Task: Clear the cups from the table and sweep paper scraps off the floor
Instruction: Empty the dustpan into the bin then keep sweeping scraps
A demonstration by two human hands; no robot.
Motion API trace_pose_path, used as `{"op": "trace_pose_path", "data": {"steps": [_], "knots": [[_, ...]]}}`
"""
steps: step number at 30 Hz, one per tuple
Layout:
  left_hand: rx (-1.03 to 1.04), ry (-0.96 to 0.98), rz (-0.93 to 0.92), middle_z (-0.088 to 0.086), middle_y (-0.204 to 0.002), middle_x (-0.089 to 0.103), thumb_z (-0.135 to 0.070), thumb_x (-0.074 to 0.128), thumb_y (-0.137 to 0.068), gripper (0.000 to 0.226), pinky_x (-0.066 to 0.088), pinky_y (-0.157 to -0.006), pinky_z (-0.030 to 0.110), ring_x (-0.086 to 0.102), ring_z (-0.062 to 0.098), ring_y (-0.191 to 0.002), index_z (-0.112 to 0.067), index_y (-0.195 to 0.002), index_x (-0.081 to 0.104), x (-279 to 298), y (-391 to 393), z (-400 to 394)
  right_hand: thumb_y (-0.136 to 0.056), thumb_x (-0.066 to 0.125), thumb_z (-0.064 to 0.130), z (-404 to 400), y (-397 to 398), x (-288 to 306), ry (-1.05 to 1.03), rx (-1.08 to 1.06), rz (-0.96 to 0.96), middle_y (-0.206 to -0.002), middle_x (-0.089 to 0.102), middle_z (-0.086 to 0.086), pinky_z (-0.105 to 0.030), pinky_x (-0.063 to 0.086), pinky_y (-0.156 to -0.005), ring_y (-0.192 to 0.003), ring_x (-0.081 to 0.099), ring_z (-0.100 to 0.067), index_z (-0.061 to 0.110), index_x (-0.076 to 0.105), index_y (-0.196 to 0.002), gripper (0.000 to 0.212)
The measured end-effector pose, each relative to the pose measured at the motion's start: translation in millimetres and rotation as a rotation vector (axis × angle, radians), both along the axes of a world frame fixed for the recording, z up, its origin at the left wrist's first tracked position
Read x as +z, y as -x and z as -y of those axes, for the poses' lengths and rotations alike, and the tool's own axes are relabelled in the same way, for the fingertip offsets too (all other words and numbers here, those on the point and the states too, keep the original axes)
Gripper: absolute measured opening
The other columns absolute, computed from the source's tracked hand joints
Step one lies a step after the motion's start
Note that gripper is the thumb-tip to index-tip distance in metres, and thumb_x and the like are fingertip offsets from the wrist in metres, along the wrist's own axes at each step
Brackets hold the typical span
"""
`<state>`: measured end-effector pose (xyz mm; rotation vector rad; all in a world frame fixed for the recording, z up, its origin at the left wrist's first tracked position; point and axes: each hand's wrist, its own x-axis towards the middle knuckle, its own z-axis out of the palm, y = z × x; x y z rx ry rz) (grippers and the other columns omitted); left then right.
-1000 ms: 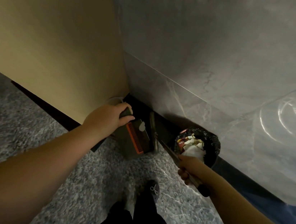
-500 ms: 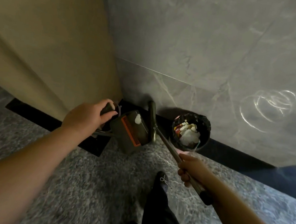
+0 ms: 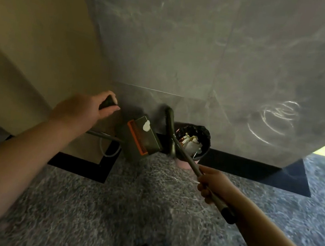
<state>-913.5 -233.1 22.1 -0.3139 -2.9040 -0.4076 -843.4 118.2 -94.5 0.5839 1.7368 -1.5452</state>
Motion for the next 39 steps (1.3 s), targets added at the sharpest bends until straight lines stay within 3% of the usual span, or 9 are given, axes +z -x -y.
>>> {"op": "trace_pose_path", "data": {"steps": [3, 8, 15, 17, 20, 22, 26, 34, 39], "knots": [[-0.015, 0.015, -0.037, 0.009, -0.072, 0.058, -0.049, 0.06, -0.09, 0.034, 0.038, -0.057, 0.032, 0.06, 0.035, -0.067, -0.023, -0.112, 0.063, 26.5, -4.5, -28.0, -0.094, 0.044, 0.006, -28.6, -13.0, 12.1, 0.002, -0.018, -0.027, -0.057, 0.054, -0.002, -0.023, 0.04, -0.041, -0.042, 0.047, -0.01, 0.028, 0.055, -0.104, 0.027], [-0.074, 0.034, -0.048, 0.014, -0.083, 0.063, -0.049, 0.061, -0.091, 0.029, 0.039, -0.058, 0.032, 0.053, 0.027, -0.066, -0.028, -0.111, 0.061, 58.3, -6.7, -85.1, -0.094, 0.045, 0.007, -82.7, -38.3, 26.4, -0.02, -0.029, -0.068, -0.064, 0.054, -0.004, -0.023, 0.042, -0.042, -0.043, 0.047, -0.011, 0.028, 0.05, -0.117, 0.032], [-0.231, 0.047, -0.069, 0.009, -0.077, 0.057, -0.037, 0.065, -0.091, 0.025, 0.029, -0.051, 0.021, 0.045, 0.013, -0.055, -0.015, -0.103, 0.064, 58.7, 4.7, -181.9, -0.095, 0.043, 0.006, -142.4, -55.8, 30.6, -0.044, -0.042, -0.101, -0.066, 0.053, -0.004, -0.025, 0.043, -0.045, -0.047, 0.047, -0.011, 0.032, 0.05, -0.109, 0.03], [-0.261, 0.065, -0.05, 0.008, -0.077, 0.055, -0.037, 0.065, -0.091, 0.027, 0.033, -0.056, 0.026, 0.054, 0.027, -0.064, -0.014, -0.105, 0.064, 55.1, 11.6, -207.9, -0.095, 0.044, 0.006, -154.2, -58.3, 26.7, -0.049, -0.057, -0.083, -0.067, 0.053, -0.004, -0.024, 0.043, -0.044, -0.047, 0.047, -0.011, 0.03, 0.05, -0.114, 0.031], [-0.288, 0.17, -0.045, 0.018, -0.085, 0.063, -0.043, 0.061, -0.092, 0.035, 0.041, -0.065, 0.033, 0.059, 0.035, -0.076, -0.015, -0.112, 0.062, 50.6, 23.9, -242.7, -0.095, 0.044, 0.007, -164.6, -58.7, 21.7, -0.039, -0.09, -0.045, -0.066, 0.053, -0.004, -0.024, 0.042, -0.044, -0.046, 0.047, -0.011, 0.032, 0.05, -0.104, 0.027], [-0.316, 0.22, -0.044, 0.021, -0.088, 0.064, -0.046, 0.058, -0.093, 0.039, 0.041, -0.063, 0.034, 0.056, 0.033, -0.072, -0.015, -0.117, 0.06, 49.6, 29.7, -266.8, -0.094, 0.044, 0.007, -169.0, -56.4, 18.1, -0.035, -0.12, -0.027, -0.066, 0.052, -0.004, -0.025, 0.042, -0.045, -0.046, 0.047, -0.011, 0.031, 0.05, -0.1, 0.026], [-0.361, 0.346, -0.033, 0.004, -0.073, 0.047, -0.051, 0.049, -0.096, 0.045, 0.027, -0.05, 0.027, 0.041, 0.021, -0.061, -0.016, -0.125, 0.054, 48.8, 39.8, -311.1, -0.094, 0.044, 0.006, -175.5, -49.5, 12.5, -0.027, -0.154, -0.01, -0.066, 0.054, -0.005, -0.025, 0.043, -0.044, -0.045, 0.048, -0.011, 0.03, 0.048, -0.108, 0.028], [-0.498, 0.571, -0.005, -0.001, -0.069, 0.042, -0.057, 0.043, -0.096, 0.045, 0.027, -0.049, 0.028, 0.038, 0.016, -0.055, -0.02, -0.118, 0.054, 53.9, 52.5, -359.8, -0.096, 0.041, 0.004, -180.9, -45.4, 16.5, -0.001, -0.143, -0.038, -0.066, 0.05, -0.005, -0.023, 0.04, -0.044, -0.046, 0.044, -0.01, 0.032, 0.049, -0.094, 0.029], [-0.463, 0.573, 0.014, -0.001, -0.069, 0.039, -0.055, 0.043, -0.097, 0.045, 0.023, -0.048, 0.028, 0.038, 0.016, -0.058, -0.019, -0.122, 0.053, 52.5, 50.4, -349.5, -0.095, 0.042, 0.004, -183.4, -47.2, 13.5, 0.002, -0.14, -0.061, -0.066, 0.051, -0.005, -0.024, 0.041, -0.043, -0.046, 0.046, -0.011, 0.024, 0.051, -0.115, 0.029]]}}
